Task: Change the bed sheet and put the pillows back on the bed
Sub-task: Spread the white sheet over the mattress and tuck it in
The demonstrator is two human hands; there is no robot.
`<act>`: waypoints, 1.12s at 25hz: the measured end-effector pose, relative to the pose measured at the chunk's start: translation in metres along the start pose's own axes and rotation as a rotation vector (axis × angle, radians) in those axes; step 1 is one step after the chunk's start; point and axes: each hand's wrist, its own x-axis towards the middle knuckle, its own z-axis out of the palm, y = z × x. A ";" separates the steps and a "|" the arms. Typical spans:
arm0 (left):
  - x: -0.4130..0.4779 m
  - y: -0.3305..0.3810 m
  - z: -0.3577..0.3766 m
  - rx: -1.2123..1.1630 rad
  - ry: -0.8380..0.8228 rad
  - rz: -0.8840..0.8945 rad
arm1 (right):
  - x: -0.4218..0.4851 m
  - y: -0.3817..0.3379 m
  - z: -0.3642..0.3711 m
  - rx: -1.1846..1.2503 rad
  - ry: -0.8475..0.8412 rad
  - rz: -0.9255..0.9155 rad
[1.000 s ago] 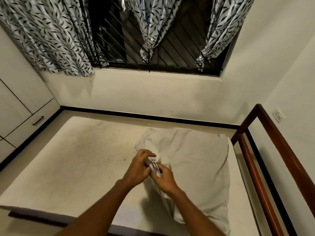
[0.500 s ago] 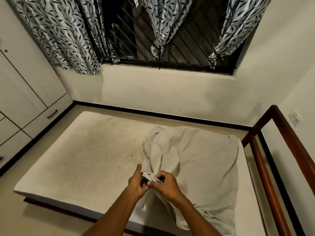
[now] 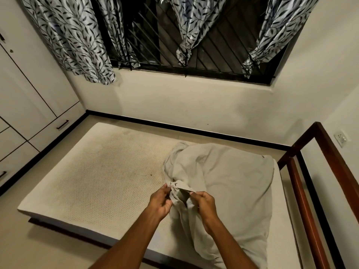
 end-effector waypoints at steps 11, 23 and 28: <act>-0.021 -0.013 0.010 0.532 -0.140 0.060 | -0.005 -0.012 0.001 -0.721 0.044 -0.361; -0.021 -0.010 -0.025 1.850 0.070 0.114 | 0.022 -0.029 -0.029 -0.278 0.006 0.180; -0.015 -0.024 -0.036 1.787 0.052 0.086 | 0.013 -0.022 -0.029 -0.989 -0.245 -0.080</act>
